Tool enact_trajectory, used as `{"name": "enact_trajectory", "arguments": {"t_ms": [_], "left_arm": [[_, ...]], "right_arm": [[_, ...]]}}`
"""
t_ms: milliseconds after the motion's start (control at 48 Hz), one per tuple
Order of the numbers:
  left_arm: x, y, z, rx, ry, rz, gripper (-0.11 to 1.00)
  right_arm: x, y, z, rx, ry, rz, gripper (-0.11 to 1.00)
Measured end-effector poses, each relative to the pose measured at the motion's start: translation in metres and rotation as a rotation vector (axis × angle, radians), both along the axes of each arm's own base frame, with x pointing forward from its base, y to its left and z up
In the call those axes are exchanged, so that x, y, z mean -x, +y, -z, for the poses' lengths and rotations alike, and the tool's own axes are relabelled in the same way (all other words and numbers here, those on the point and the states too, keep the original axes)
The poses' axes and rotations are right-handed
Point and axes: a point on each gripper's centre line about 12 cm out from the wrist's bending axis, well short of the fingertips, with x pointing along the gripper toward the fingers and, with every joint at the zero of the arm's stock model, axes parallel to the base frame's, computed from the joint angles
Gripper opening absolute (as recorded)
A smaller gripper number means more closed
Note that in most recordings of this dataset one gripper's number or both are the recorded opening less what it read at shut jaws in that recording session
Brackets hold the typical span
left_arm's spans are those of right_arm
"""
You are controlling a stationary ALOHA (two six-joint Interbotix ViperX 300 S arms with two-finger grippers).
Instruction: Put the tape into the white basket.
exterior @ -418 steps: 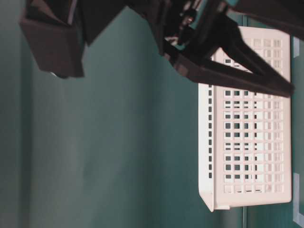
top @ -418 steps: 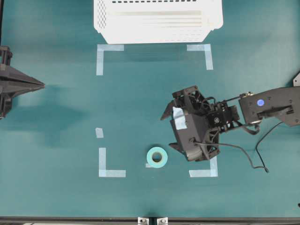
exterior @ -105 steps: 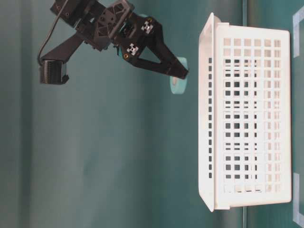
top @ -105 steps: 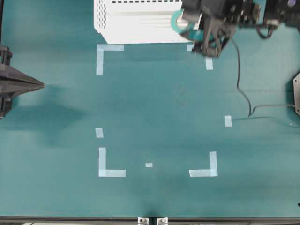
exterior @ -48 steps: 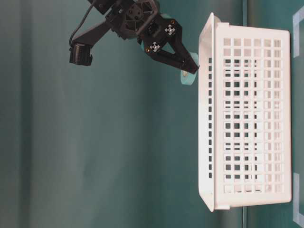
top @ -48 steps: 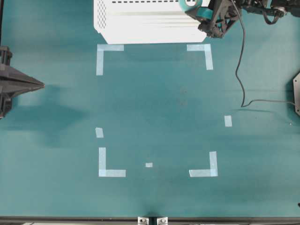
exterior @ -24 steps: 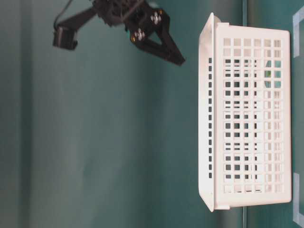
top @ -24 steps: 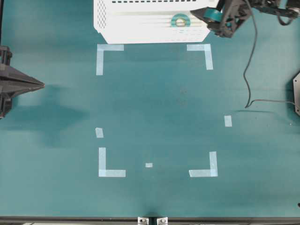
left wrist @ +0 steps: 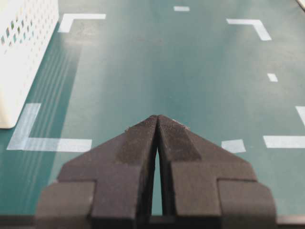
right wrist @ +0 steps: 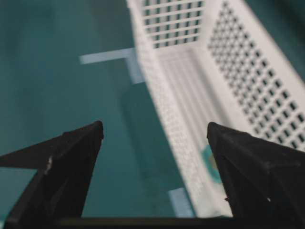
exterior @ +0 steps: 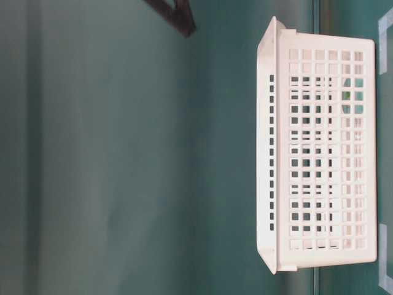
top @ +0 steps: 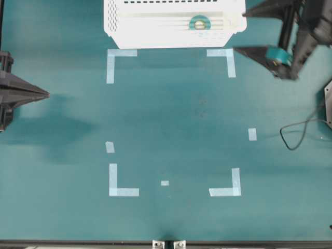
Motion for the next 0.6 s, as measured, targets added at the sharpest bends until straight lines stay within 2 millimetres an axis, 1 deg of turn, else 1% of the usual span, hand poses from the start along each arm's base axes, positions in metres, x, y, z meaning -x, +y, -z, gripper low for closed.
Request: {"name": "enact_trajectory", "arguments": {"t_ms": [208,396,605], "left_arm": [[0.000,0.000,0.000,0.000,0.000,0.000,-0.11],[0.000,0.000,0.000,0.000,0.002,0.000,-0.11],[0.000,0.000,0.000,0.000,0.002,-0.002,-0.11]], "right_arm": [[0.013,0.025,0.003,0.002,-0.039,-0.088,0.92],[0.016,0.046,0.009,0.003,-0.041,-0.179,0.92],[0.019,0.063,0.018,0.011,-0.051,-0.253,0.92]]}}
